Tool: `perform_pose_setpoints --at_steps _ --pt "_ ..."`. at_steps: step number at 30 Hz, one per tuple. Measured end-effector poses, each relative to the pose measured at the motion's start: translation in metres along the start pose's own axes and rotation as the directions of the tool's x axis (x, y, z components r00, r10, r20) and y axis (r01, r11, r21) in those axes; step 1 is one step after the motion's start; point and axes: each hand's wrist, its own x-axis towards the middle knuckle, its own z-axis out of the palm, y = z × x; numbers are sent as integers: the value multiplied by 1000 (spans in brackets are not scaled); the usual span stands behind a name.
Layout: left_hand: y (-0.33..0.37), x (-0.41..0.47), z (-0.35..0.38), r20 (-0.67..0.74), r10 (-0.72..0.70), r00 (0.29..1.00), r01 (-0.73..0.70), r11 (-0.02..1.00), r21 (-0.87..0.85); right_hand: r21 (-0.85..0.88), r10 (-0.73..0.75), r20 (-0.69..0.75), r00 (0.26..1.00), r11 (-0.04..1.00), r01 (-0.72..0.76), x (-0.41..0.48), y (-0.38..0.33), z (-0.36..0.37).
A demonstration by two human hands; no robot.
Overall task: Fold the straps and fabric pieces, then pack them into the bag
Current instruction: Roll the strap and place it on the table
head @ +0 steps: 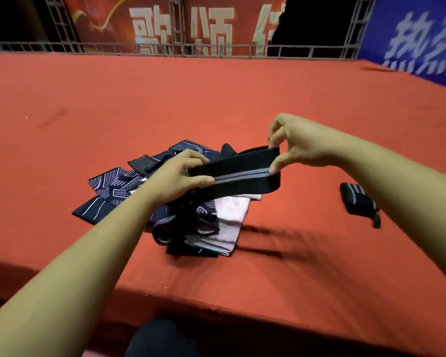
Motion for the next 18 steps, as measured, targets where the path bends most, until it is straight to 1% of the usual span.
perform_pose_setpoints --at_steps 3,6,7,8,10,11,12,13,14,15,16,17,18 --pt "25 0 9 20 0 1000 2 995 -96 -76 90 -65 994 993 -95 -26 25 -3" --pt "49 -6 33 101 30 994 -16 991 -136 -133 157 -46 986 978 -162 -54 44 11" --pt "56 -9 44 142 47 989 -26 989 -145 -153 177 -27 984 972 -179 -64 49 19" --pt "62 -14 56 213 66 975 -31 986 -163 -178 197 -11 980 964 -196 -73 55 29" --pt "66 -23 79 424 89 901 4 977 -213 -257 220 7 975 943 -211 -95 67 53" --pt "63 -26 89 485 85 870 24 977 -213 -303 214 22 977 932 -198 -106 72 66" --pt "57 -28 97 490 70 869 24 983 -184 -343 204 48 978 923 -175 -118 76 79" --pt "50 -28 103 442 34 896 12 995 -102 -379 203 94 975 913 -153 -130 79 91" --pt "41 -27 107 372 -10 928 -5 999 38 -412 214 147 966 901 -137 -139 83 102" --pt "33 -26 111 330 -52 943 -22 976 216 -436 240 198 950 890 -134 -146 87 111" --pt "26 -25 113 331 -106 938 -31 923 384 -433 274 239 931 889 -151 -149 90 115" --pt "21 -26 116 358 -171 918 -42 855 517 -387 308 267 913 902 -191 -148 91 116" --pt "16 -26 119 390 -223 894 -62 798 599 -287 325 274 905 926 -245 -144 90 114"
